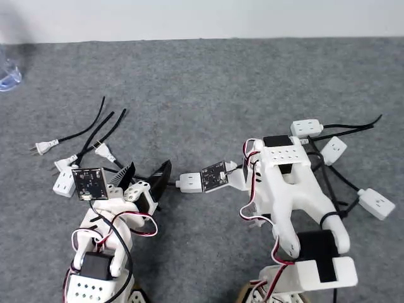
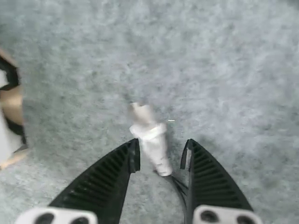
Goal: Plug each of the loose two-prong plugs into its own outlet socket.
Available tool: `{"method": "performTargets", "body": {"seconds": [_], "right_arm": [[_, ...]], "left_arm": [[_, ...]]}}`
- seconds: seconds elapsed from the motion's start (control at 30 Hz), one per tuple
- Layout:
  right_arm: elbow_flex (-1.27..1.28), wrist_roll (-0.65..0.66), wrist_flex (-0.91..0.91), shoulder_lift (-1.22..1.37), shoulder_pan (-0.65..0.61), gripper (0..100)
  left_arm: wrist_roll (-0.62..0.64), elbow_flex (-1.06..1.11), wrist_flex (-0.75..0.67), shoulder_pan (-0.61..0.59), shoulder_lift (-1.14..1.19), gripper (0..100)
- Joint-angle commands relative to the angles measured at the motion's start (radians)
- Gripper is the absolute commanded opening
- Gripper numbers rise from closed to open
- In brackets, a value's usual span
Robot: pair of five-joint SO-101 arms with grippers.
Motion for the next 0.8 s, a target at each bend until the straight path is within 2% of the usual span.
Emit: {"method": "performTargets", "body": {"seconds": [0.0,0.17,0.37,0.5,0.57,0.77], "right_arm": [[0.015,0.009,-0.021,-0.01,-0.008,15.4],[0.103,0.11,-0.058,-0.01,0.001,15.4],[0.178,0.109,-0.196,-0.01,-0.005,14.7],[0.172,0.109,-0.249,-0.018,-0.008,0.0],[0.172,0.109,-0.285,-0.021,-0.004,2.8],[0.1,0.089,-0.311,-0.012,-0.007,0.8]], "left_arm": [[0.002,-0.007,0.005,-0.002,0.0,29],[0.002,-0.007,0.005,-0.002,0.0,29],[0.002,-0.007,0.005,0.0,0.0,29],[0.002,-0.007,0.005,0.0,0.0,29],[0.002,-0.007,0.005,0.0,0.0,29],[0.002,-0.007,0.005,0.0,0.0,29]]}}
